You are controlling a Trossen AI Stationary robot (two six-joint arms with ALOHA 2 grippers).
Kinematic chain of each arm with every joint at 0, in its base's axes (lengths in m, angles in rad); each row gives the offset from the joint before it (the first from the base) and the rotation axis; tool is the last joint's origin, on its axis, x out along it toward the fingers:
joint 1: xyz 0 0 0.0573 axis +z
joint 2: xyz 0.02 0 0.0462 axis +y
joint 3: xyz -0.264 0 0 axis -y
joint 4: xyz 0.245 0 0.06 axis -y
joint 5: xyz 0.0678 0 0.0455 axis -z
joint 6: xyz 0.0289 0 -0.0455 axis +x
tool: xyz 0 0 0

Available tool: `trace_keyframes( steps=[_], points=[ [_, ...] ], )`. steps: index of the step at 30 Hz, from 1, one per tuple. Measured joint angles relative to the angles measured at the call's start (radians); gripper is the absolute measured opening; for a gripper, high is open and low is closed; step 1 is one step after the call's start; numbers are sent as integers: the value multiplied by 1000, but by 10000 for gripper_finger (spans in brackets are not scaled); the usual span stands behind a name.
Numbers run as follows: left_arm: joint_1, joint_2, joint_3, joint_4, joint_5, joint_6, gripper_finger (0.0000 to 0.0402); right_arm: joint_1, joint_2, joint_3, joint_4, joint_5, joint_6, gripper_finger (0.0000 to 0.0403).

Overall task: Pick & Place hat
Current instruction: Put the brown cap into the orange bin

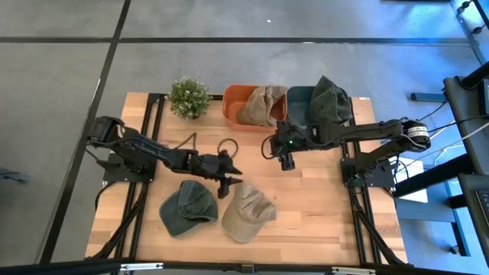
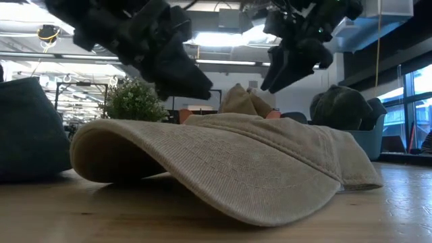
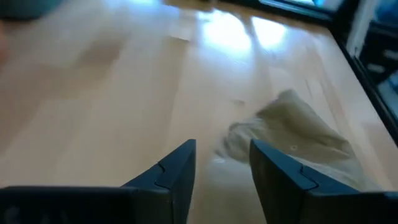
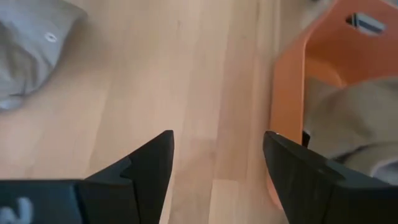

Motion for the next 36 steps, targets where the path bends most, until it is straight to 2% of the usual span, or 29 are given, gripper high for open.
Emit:
trace_keyframes(
  steps=[3,8,12,16,23,27,31,36],
  points=[
    [-10,61,64,-37,52,23,144,0,0,-6,18,15,13,248],
    [-17,144,164,-198,150,17,145,0,0,-6,18,15,6,248],
    [-26,200,188,-243,164,17,144,-4,0,-6,19,15,-19,248],
    [-44,253,190,-234,139,17,144,-7,0,-6,20,15,-19,248],
    [-58,342,196,-224,22,30,144,-7,0,-6,7,15,-2,248],
    [-57,363,196,-221,-38,115,136,-7,0,-6,-7,15,13,248],
    [-56,369,196,-212,-81,218,111,-7,0,-7,-8,15,23,248],
    [-56,372,193,-191,-108,276,58,-6,0,-7,-61,14,86,248]
  ],
)
